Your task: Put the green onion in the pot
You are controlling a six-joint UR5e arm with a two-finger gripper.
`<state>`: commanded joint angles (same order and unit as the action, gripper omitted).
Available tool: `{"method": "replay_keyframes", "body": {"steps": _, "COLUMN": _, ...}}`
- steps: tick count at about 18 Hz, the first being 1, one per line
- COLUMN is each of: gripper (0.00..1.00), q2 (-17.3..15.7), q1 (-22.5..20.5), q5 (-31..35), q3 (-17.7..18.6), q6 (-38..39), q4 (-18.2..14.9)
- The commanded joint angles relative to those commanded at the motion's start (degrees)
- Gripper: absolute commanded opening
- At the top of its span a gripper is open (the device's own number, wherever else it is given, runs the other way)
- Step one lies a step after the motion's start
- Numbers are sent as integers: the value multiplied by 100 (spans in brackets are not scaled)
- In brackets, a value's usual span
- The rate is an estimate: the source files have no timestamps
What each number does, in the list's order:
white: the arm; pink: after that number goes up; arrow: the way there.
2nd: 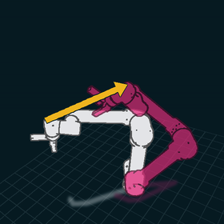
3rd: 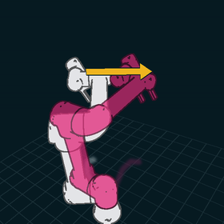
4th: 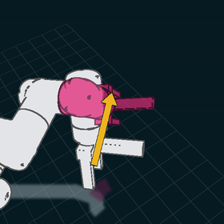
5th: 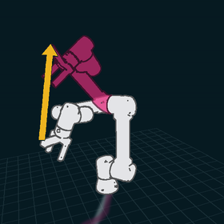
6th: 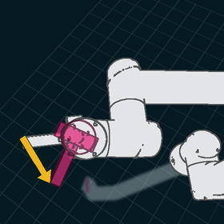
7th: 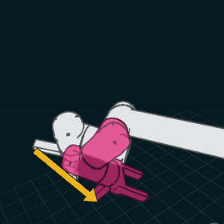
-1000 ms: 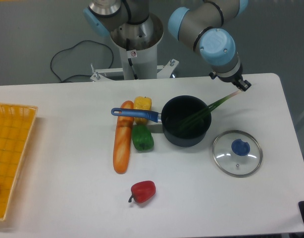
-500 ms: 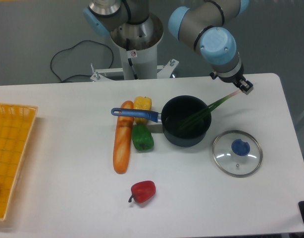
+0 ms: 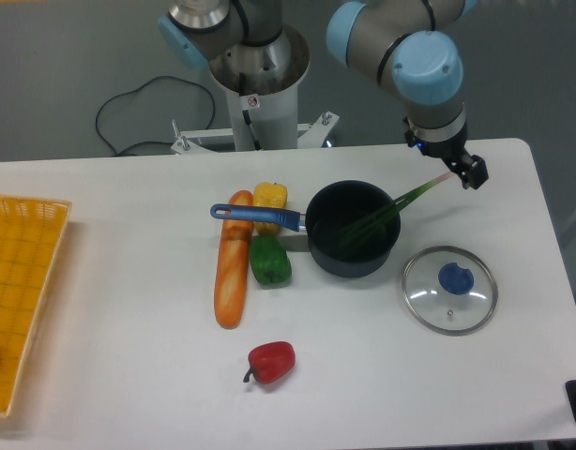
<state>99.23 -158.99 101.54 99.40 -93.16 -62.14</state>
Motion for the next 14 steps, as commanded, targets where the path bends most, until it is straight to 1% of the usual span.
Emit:
{"method": "replay_keyframes", "body": {"steps": 2, "gripper": 100, "q2": -88, "q1": -18, "q5": -466, "q3": -52, "q6": -27, "q4": -9}}
{"method": "replay_keyframes", "body": {"steps": 4, "gripper": 100, "q2": -106, "q1": -18, "q5": -617, "q3": -149, "q6": -35, "q4": -9}}
{"method": "replay_keyframes", "body": {"steps": 6, "gripper": 100, "q2": -36, "q1": -9, "q5": -670, "q3": -359, "q6": -35, "q4": -44}}
{"method": "replay_keyframes", "body": {"steps": 8, "gripper": 100, "q2": 52, "q1": -17, "q5": -662, "q3": -518, "q6": -35, "q4": -350}}
{"method": "replay_keyframes", "body": {"steps": 11, "gripper": 100, "q2": 359, "q1": 26, "q5": -775, "q3": -869, "q6": -35, "q4": -798}}
{"method": "replay_keyframes", "body": {"steps": 12, "gripper": 100, "q2": 412, "q1": 26, "q5": -889, "q3": -966, "q6": -35, "q4": -948}}
{"method": "replay_keyframes", "body": {"steps": 13, "gripper": 100, "q2": 508, "q1": 35, "q5": -1012, "q3": -1036, "q6": -35, "q4": -1028}}
{"method": "replay_keyframes", "body": {"steps": 14, "gripper": 100, "q2": 596, "q1": 53, "q5": -1144, "q3": -1046, "q6": -35, "q4": -1037}}
